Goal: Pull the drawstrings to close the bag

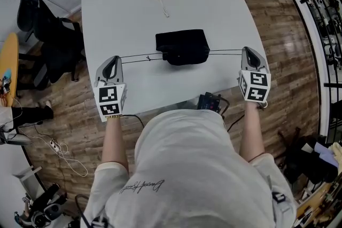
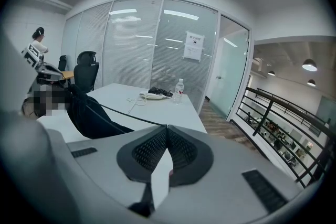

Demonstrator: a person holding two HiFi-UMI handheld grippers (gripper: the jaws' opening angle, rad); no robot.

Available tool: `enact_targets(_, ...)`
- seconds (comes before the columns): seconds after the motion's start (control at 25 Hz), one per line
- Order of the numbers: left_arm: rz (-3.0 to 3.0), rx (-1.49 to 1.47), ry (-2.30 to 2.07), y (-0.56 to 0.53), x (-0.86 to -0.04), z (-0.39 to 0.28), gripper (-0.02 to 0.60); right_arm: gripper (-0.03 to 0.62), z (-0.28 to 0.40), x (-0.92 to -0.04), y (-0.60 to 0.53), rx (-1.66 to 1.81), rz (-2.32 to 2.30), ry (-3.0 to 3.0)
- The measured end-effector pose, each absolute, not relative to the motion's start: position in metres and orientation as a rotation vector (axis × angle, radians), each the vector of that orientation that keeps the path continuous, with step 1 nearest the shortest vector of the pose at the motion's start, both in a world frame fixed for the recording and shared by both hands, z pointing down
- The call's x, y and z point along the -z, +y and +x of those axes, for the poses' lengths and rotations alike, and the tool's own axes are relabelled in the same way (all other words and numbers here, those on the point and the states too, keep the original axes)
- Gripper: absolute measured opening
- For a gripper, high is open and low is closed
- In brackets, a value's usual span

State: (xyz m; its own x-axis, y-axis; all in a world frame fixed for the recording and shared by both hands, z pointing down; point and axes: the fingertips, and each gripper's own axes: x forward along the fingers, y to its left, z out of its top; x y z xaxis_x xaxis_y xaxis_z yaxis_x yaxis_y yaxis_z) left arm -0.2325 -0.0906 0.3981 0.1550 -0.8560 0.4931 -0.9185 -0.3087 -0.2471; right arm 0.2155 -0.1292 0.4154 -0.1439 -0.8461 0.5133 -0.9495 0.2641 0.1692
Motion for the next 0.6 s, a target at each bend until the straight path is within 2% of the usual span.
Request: enact_targets(0.6,2.197,-0.824,-1.913,-0.097,-0.393,-0.259,0.015,0.025,0.244,-0.413,-0.135,-0.286,1.689,-1.967)
